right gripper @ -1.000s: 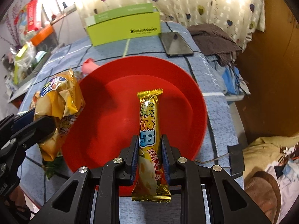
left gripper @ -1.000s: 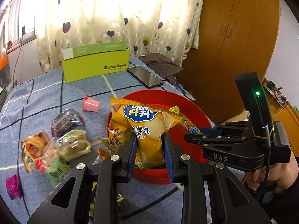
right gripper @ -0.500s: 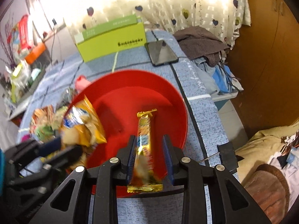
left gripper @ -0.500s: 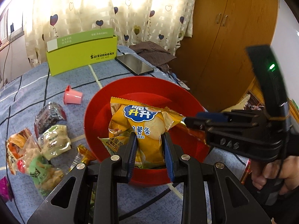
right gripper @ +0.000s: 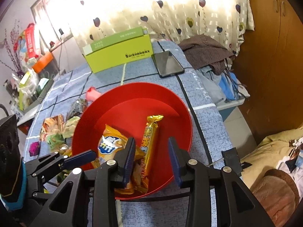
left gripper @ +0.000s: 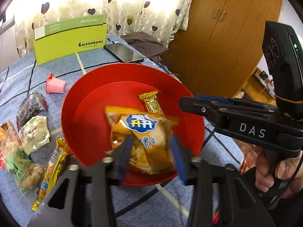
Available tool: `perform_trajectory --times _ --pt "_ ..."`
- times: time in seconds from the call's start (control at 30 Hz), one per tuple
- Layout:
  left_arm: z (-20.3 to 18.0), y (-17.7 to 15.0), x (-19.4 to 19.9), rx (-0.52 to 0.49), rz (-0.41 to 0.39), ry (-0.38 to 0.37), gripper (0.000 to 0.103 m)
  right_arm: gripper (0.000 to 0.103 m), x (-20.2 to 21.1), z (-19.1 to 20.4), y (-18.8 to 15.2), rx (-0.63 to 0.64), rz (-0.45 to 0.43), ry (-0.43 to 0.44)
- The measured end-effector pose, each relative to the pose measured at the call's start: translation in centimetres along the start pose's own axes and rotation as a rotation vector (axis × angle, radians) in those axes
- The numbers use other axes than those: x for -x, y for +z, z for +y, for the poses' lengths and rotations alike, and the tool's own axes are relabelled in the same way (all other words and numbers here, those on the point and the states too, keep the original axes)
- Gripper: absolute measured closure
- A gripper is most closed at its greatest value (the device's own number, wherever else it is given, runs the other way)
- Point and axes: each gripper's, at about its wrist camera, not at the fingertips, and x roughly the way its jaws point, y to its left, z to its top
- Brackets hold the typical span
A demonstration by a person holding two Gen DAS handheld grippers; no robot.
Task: Organize snacks
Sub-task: 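Open left tool dropping chip bag while right tool drops candy bar into bowl, then move left tool to second gold candy bar while right tool approaches green pea bag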
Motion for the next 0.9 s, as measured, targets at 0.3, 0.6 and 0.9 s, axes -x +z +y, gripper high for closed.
perform_trajectory --times 0.3,0.6,0.9 --pt "0.8 -1.1 3.4 0.017 -0.073 0.038 0.052 0.066 0.8 2.9 -0.3 0.098 -0.025 0.077" --pt "3.2 -2.5 6.3 0.081 -0.118 0.101 0.052 0.066 0.7 5.8 -1.1 0.190 -0.009 0.130" --pt "5.9 -4.4 7.9 0.129 -0.114 0.184 0.052 0.066 0.7 7.4 -1.5 0.242 -0.011 0.174"
